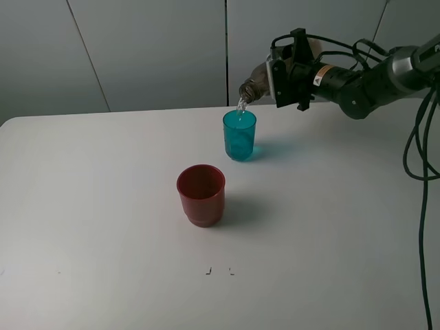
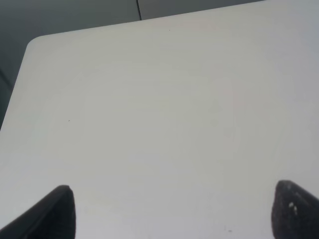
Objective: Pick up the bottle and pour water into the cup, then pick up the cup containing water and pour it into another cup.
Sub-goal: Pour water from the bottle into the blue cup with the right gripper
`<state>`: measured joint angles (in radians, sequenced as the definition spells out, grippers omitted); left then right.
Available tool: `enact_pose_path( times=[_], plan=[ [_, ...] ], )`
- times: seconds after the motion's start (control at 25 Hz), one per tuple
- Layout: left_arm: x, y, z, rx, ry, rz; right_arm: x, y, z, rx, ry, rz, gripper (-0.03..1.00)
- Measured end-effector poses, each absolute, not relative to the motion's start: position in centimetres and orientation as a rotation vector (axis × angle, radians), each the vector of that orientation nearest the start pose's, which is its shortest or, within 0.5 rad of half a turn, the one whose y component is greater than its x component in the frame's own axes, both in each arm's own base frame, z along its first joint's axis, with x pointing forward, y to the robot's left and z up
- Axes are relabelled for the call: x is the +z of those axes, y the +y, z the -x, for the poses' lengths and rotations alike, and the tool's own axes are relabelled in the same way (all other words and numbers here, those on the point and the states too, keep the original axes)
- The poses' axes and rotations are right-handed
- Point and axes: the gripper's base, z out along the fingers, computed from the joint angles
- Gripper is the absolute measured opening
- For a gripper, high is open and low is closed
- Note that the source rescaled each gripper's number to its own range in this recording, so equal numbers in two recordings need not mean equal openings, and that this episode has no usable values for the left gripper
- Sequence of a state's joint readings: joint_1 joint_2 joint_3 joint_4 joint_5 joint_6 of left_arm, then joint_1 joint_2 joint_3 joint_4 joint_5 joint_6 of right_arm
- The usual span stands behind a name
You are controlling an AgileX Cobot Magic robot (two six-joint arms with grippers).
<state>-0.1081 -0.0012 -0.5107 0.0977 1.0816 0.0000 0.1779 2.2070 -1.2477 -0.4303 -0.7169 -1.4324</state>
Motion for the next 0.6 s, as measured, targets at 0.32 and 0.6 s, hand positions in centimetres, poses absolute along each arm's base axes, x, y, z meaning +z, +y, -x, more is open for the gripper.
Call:
enact_pose_path(
  times=[0.32,0.6],
  plan=[
    [27.88,0.86,0.65,0.05,2.047,-0.104,13.3,10.66,-45.18,-0.914,0.841,1.652,0.0],
    [27.88,0.86,0.65,0.05,2.047,-0.104,13.53,10.69,-45.33,-0.942,0.81,1.663,0.0]
  ],
)
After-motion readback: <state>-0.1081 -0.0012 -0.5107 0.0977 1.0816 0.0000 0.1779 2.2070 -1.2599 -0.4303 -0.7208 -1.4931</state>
